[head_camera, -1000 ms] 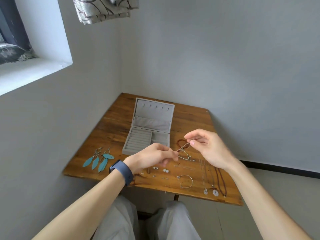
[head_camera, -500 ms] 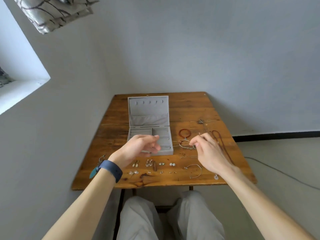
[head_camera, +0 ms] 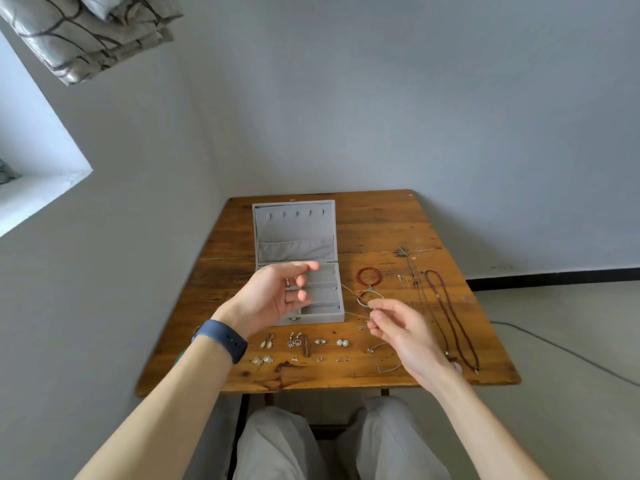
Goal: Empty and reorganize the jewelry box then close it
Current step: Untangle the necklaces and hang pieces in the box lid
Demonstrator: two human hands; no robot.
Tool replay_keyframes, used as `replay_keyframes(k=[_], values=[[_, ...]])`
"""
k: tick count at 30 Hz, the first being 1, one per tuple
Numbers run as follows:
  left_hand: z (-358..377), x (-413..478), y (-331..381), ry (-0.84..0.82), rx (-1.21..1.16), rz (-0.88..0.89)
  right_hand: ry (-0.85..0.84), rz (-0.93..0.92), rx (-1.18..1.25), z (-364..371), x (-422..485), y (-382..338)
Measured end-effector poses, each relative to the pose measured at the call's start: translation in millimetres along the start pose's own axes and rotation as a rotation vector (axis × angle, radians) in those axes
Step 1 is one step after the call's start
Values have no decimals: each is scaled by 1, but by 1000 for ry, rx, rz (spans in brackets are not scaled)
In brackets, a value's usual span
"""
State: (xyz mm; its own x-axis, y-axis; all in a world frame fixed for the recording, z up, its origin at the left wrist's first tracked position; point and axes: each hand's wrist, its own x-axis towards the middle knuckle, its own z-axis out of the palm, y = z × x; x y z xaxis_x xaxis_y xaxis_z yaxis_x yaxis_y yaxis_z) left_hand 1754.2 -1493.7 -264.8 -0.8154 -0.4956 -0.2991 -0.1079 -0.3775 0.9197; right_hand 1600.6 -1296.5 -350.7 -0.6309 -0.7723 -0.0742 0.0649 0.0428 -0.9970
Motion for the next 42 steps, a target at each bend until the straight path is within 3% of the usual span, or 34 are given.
replay_keyframes(k=[6, 11, 16, 19, 23, 27, 33, 42], values=[[5, 14, 42, 8, 460, 29, -205, 22, 71, 4, 5, -5], [13, 29, 62, 115, 767, 87, -160, 5, -45, 8, 19, -9], [11, 51, 77, 180, 765, 163, -127, 56, 121, 9, 43, -11], [5, 66, 83, 199, 768, 190, -158, 38, 95, 8, 59, -12], [-4, 90, 81, 286, 938, 262, -131, 16, 103, 10, 83, -14], [-15, 114, 81, 414, 978, 385, -38, -55, -115, 18, 116, -16], [-35, 141, 111, 562, 1225, 581, 127, -187, -426, 31, 187, -29], [-57, 173, 129, 552, 1215, 614, 76, -199, -360, 63, 254, -14]])
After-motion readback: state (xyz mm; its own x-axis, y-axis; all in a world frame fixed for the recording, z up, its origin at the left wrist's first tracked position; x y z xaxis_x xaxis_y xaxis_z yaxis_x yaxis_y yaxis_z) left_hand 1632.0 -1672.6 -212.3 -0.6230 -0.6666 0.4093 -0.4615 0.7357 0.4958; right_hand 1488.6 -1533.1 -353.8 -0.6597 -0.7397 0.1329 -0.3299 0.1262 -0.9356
